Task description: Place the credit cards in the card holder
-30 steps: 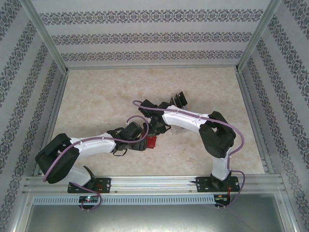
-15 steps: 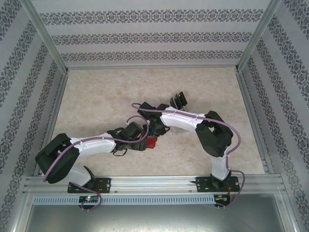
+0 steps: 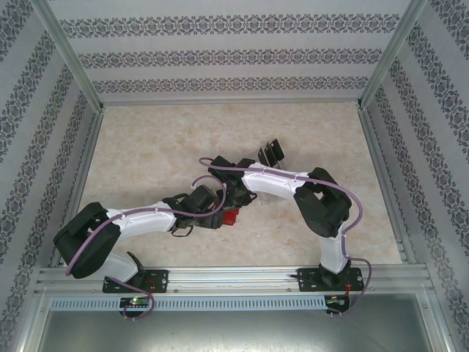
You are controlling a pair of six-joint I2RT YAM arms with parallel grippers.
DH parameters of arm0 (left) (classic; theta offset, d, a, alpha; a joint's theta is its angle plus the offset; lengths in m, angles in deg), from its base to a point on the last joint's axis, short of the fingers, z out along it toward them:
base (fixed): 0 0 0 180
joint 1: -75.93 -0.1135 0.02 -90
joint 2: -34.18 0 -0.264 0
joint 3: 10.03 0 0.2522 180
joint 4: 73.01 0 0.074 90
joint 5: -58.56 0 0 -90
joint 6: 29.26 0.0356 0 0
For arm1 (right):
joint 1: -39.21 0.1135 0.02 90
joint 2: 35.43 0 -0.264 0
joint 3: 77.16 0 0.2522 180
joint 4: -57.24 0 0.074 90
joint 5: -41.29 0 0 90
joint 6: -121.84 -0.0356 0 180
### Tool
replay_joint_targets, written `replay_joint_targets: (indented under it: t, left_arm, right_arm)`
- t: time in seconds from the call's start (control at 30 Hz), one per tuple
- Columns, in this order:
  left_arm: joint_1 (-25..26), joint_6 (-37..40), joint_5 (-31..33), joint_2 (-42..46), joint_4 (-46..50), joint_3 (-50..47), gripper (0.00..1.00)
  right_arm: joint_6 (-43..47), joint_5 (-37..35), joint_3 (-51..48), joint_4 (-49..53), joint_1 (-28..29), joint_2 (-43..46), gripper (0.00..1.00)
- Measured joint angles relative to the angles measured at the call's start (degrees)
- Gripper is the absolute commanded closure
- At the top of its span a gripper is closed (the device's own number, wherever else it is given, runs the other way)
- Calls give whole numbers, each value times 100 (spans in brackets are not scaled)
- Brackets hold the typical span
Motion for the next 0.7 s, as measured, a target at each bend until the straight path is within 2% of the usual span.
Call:
replay_joint_targets:
  t: [0.7]
  left_arm:
    - [0, 0, 4, -9, -2, 0, 9]
  right_arm:
    - [-48, -160, -26, -22, 35, 138, 100]
